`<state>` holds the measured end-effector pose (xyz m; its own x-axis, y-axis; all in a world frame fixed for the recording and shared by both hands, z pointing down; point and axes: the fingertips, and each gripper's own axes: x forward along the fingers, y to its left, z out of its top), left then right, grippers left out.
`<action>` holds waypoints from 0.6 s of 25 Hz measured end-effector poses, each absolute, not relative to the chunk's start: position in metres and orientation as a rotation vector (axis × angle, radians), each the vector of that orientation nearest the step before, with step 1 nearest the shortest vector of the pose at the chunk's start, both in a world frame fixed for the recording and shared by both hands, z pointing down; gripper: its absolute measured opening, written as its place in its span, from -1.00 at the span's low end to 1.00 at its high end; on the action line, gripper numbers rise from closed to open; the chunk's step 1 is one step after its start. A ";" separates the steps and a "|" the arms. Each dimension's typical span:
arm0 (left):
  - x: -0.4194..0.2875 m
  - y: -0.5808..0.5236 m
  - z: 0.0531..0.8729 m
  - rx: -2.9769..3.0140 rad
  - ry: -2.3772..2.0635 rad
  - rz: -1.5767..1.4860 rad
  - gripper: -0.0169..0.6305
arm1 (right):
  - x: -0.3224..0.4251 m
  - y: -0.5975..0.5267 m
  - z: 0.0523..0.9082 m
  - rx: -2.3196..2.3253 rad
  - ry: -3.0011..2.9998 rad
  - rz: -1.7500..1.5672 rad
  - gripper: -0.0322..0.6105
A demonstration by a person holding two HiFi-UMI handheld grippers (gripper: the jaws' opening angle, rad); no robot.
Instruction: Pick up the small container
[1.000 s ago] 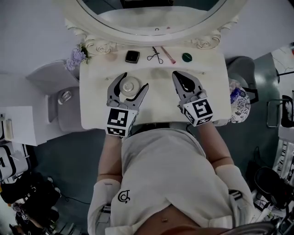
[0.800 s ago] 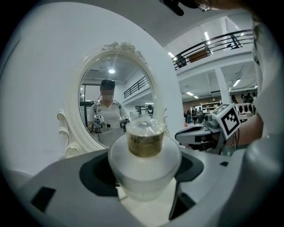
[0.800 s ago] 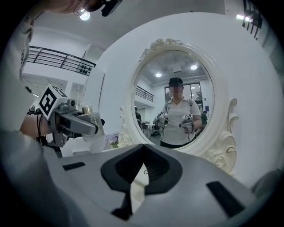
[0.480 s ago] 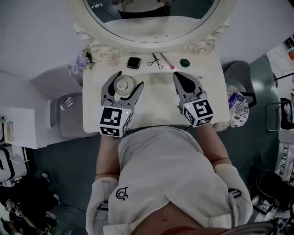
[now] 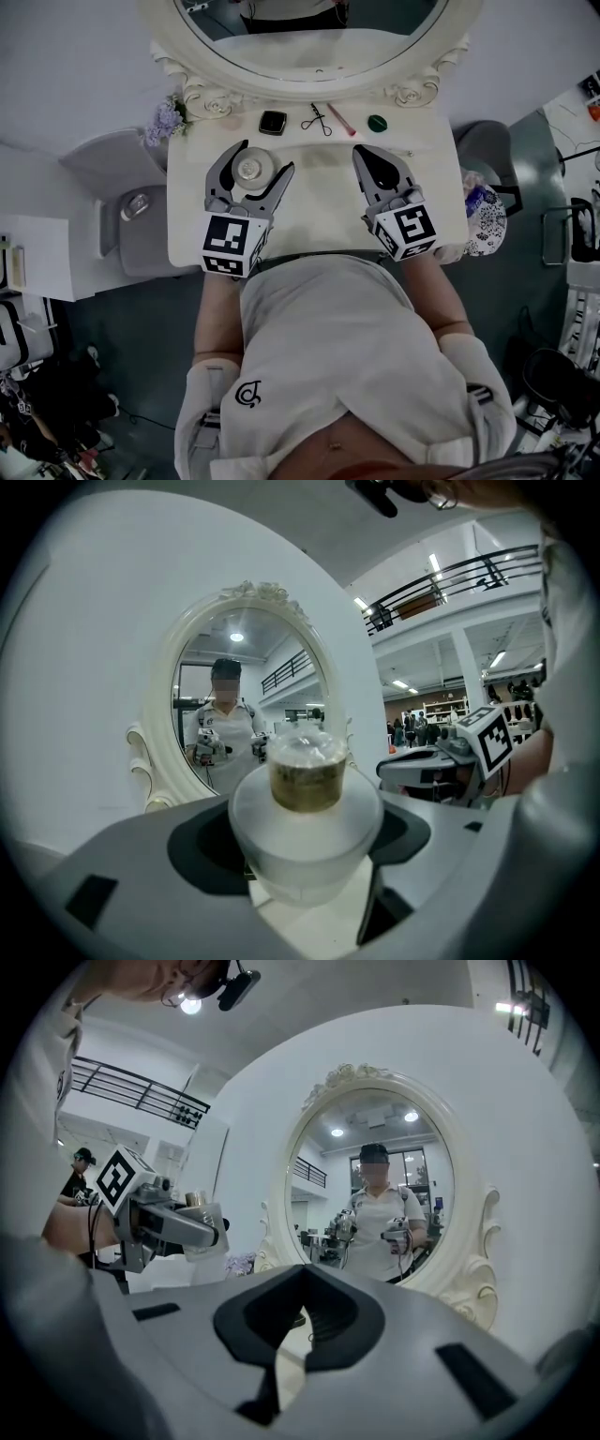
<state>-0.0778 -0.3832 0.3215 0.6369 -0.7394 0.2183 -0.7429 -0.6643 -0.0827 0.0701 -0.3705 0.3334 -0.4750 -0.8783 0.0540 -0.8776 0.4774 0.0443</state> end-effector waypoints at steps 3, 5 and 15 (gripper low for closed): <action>-0.076 -0.382 0.325 2.835 -1.268 0.374 0.14 | 0.071 -0.369 0.334 1.579 -2.630 -0.040 -0.89; -0.073 -0.381 0.326 2.833 -1.260 0.366 0.14 | 0.071 -0.368 0.330 1.593 -2.636 -0.054 -0.89; -0.073 -0.381 0.330 2.836 -1.239 0.366 0.14 | 0.062 -0.364 0.321 1.584 -2.626 -0.139 -0.89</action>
<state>-0.0725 -0.3807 0.3296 0.6564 -0.7206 0.2234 -0.7264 -0.6836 -0.0705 0.0623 -0.3644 0.3212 -0.4654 -0.8850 0.0143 -0.8785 0.4639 0.1144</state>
